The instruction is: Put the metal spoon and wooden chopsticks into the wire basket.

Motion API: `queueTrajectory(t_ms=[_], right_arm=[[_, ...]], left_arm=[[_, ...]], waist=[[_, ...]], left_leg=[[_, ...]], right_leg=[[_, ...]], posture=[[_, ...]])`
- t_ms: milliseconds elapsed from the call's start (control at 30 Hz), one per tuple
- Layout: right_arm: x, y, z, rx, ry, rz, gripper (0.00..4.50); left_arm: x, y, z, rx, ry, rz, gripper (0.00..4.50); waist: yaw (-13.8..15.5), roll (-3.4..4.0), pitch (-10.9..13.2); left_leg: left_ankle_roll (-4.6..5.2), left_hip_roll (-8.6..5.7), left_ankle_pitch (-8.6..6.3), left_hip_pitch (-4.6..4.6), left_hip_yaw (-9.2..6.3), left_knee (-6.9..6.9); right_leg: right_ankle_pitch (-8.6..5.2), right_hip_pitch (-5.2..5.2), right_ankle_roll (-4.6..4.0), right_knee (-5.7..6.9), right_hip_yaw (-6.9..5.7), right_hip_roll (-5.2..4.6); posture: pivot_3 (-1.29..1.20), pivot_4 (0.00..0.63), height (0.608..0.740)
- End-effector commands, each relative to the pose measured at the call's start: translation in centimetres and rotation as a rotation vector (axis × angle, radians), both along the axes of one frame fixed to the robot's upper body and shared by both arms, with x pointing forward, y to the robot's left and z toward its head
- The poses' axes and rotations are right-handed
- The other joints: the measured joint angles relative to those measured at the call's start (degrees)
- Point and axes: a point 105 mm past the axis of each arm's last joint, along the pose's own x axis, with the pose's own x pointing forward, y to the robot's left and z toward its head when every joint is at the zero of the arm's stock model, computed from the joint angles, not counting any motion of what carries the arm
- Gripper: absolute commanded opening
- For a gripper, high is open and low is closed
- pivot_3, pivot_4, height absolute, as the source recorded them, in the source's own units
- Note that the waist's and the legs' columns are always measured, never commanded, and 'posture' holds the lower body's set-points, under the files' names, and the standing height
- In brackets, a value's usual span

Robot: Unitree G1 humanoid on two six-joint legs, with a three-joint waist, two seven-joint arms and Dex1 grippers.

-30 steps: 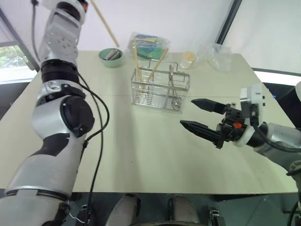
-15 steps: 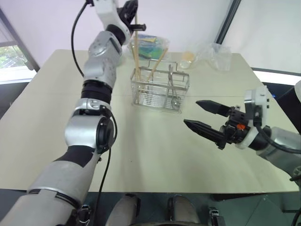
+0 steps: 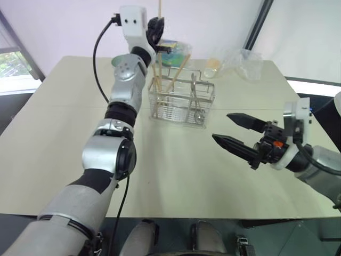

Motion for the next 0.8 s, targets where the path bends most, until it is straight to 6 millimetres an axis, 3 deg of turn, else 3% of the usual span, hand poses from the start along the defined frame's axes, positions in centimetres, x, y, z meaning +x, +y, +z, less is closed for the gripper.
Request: queueTrajectory(t_ms=[33, 100, 133, 300, 467, 633, 800], right_arm=[[-0.5, 0.3, 1.2, -0.001, -0.059, 0.016, 4.50], [-0.4, 0.3, 1.2, -0.006, -0.061, 0.017, 4.50], [-0.3, 0.2, 1.2, -0.013, -0.063, 0.016, 4.50], [0.3, -0.5, 1.5, -0.059, -0.080, 0.008, 4.50], [1.5, -2.4, 2.0, -0.145, -0.106, -0.023, 4.50], [3.0, -4.3, 1.6, -0.234, -0.109, -0.058, 4.50], [4.7, -5.0, 1.2, -0.276, -0.119, -0.082, 4.50]], left_arm=[[-0.5, -0.1, 1.6, -0.026, -0.055, -0.008, 3.01], [-0.5, 0.0, 1.6, -0.034, -0.049, -0.012, 4.11], [-0.5, 0.2, 1.6, -0.041, -0.044, -0.013, 4.42], [-1.5, 1.9, 2.9, 0.013, -0.043, -0.065, 4.42], [-4.8, 6.7, 3.0, 0.352, -0.033, -0.145, 4.42], [-9.5, 11.5, -0.7, 0.780, 0.035, -0.184, 4.42], [-12.6, 14.5, -2.3, 0.878, 0.153, -0.183, 4.42]], waist=[[0.0, 0.00, 0.0], [0.0, 0.00, 0.0], [0.0, 0.00, 0.0], [-0.3, 0.04, 0.0], [-2.2, 0.19, 0.1], [-2.9, 0.40, 0.1], [-1.8, 0.46, 0.2]], left_leg=[[0.00, 0.00, 0.00, 0.00, 0.00, 0.00], [0.00, 0.00, 0.00, 0.00, 0.00, 0.00], [0.00, 0.00, 0.00, 0.00, 0.00, 0.00], [0.00, 0.01, 0.00, 0.03, 0.00, 0.00], [0.00, 0.05, 0.01, 0.02, -0.01, -0.05], [-0.01, 0.05, 0.00, 0.08, 0.00, -0.07], [-0.01, 0.04, 0.00, 0.09, -0.08, -0.01]], right_leg=[[0.00, 0.00, 0.00, 0.00, 0.00, 0.00], [0.00, 0.00, 0.00, 0.01, 0.00, 0.01], [0.00, 0.00, 0.00, 0.01, 0.00, 0.01], [0.01, 0.00, 0.01, 0.02, 0.00, 0.03], [0.00, -0.11, 0.00, 0.09, 0.01, 0.09], [-0.01, -0.05, -0.03, 0.07, 0.04, 0.03], [-0.03, 0.05, -0.27, 0.00, 0.02, 0.04]], posture=[[0.00, 0.150, 0.643], [0.00, 0.150, 0.643], [0.00, 0.150, 0.643], [0.00, 0.150, 0.643], [0.00, 0.150, 0.643], [0.00, 0.150, 0.643], [0.00, 0.150, 0.643]])
